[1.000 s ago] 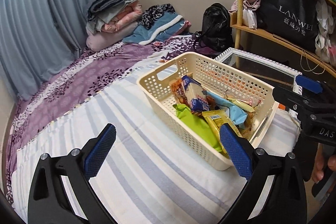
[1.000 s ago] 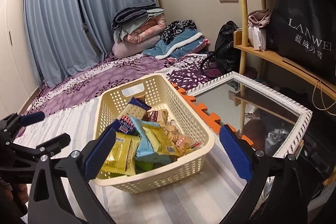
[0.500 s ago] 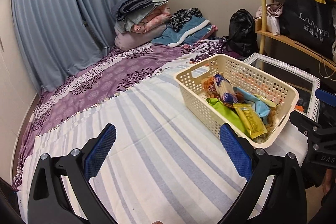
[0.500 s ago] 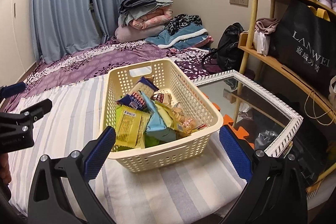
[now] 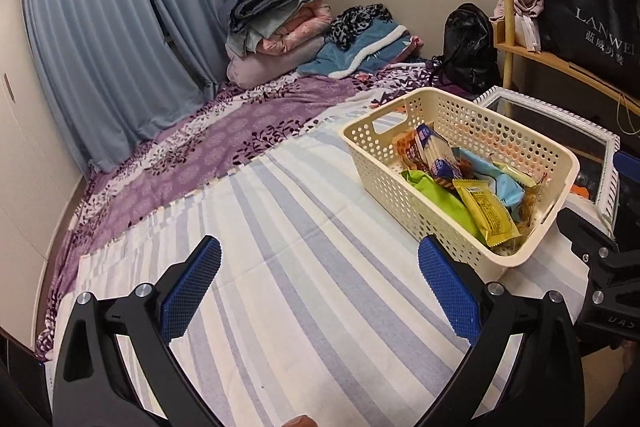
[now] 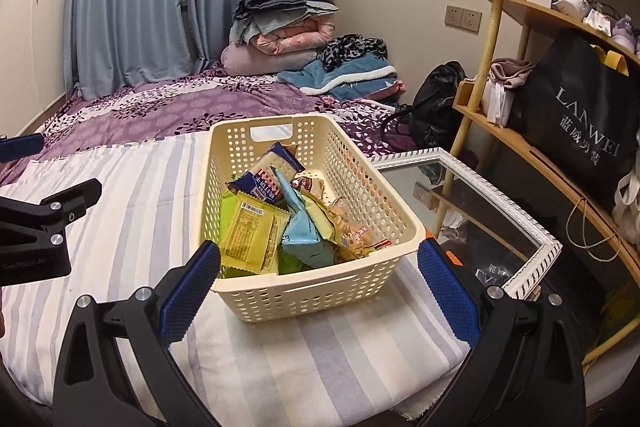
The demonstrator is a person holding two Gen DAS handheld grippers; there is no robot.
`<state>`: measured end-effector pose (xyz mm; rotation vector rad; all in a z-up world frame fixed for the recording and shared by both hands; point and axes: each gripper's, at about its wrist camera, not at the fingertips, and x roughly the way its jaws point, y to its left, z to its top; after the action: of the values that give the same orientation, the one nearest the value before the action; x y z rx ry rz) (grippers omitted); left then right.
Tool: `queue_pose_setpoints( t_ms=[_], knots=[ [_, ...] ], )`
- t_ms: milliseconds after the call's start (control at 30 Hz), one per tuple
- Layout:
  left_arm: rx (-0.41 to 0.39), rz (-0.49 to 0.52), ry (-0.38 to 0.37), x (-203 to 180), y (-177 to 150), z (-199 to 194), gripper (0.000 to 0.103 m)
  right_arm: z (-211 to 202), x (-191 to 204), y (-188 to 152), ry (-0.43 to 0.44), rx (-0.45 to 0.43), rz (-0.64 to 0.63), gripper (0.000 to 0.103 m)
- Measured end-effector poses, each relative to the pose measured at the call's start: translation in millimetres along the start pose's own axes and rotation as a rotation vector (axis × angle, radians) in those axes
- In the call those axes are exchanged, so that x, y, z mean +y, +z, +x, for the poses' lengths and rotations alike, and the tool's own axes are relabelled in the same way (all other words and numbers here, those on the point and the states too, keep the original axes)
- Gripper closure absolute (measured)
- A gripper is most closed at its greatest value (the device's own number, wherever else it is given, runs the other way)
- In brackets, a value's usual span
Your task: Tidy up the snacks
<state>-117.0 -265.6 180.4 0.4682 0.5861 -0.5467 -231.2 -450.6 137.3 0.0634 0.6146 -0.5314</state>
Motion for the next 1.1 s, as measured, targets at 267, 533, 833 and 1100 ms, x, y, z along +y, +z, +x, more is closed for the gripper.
queue_pose_setpoints(
  t_ms=[267,533,833,1100],
  knots=[
    [0.003,0.041,0.030,-9,0,4,0.003,-1,5,-3,-0.026,-0.018,-0.041,0.005],
    [0.015,0.089,0.035,-21,3,11,0.003,6,-3,-6,-0.028,-0.010,-0.025,0.005],
    [0.025,0.133,0.035,-35,6,17,0.003,15,-15,-9,-0.029,0.003,0.005,0.005],
    [0.025,0.158,0.035,-41,8,20,0.003,18,-17,-11,-0.028,0.009,0.012,0.005]
  ],
)
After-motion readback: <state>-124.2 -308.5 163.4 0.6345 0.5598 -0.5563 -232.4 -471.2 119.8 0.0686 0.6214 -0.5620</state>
